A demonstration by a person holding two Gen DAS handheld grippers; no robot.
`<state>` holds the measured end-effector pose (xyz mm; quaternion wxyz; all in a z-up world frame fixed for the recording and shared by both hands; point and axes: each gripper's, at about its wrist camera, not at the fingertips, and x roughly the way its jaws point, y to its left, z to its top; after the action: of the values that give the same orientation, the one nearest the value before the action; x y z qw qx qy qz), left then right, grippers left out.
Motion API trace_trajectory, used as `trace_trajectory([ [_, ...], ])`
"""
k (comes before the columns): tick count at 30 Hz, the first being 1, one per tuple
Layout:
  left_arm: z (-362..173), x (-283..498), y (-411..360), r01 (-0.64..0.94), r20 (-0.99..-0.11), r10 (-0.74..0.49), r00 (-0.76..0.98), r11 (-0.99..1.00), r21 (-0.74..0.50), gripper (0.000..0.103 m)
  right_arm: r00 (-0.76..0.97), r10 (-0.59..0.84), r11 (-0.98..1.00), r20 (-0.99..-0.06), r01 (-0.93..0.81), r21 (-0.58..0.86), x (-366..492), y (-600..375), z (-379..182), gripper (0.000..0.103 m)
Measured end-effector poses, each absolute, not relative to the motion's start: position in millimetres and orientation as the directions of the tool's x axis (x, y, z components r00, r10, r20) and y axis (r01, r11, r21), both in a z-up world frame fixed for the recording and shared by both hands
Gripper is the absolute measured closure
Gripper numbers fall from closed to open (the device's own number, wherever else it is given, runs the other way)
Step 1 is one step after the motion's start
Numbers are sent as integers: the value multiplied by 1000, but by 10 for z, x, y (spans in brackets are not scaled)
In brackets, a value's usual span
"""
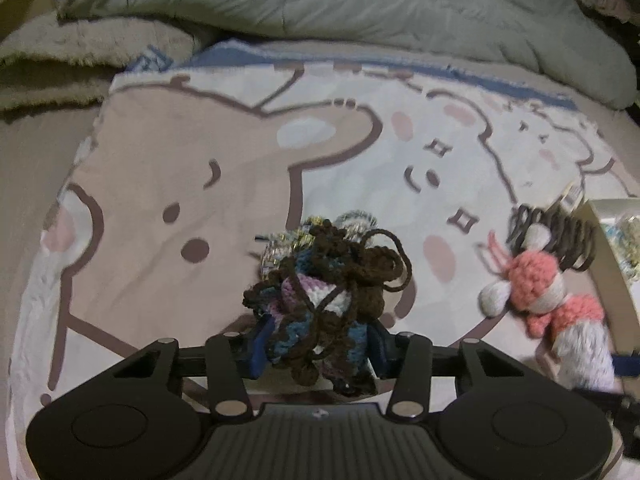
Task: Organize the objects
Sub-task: 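Grasp brown-blue crocheted tangle with left tool while right tool grasps white crocheted pouch, then carry crocheted tangle with left tool while right tool carries white pouch toward box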
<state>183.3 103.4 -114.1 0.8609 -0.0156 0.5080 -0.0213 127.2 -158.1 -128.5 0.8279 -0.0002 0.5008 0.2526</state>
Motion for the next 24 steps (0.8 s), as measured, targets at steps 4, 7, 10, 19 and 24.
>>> trace_trajectory([
  [4, -971, 1768, 959, 33, -848, -83, 524, 996, -77, 54, 443, 401, 877, -802, -438, 196, 1314, -1672, -1119, 60],
  [7, -856, 1723, 869, 50, -828, -96, 552, 995, -82, 54, 479, 402, 883, -781, -428, 192, 1352, -1756, -1011, 60],
  [10, -735, 1670, 768, 71, -807, -120, 578, 993, -96, 54, 520, 398, 887, -756, -428, 173, 1367, -1824, -895, 60],
  [19, -416, 1522, 500, 112, -744, -178, 644, 984, -139, 54, 602, 387, 901, -698, -407, 149, 1382, -2037, -631, 59],
  [24, -286, 1465, 380, 123, -714, -199, 671, 980, -157, 54, 640, 388, 904, -663, -404, 139, 1371, -2158, -494, 59],
])
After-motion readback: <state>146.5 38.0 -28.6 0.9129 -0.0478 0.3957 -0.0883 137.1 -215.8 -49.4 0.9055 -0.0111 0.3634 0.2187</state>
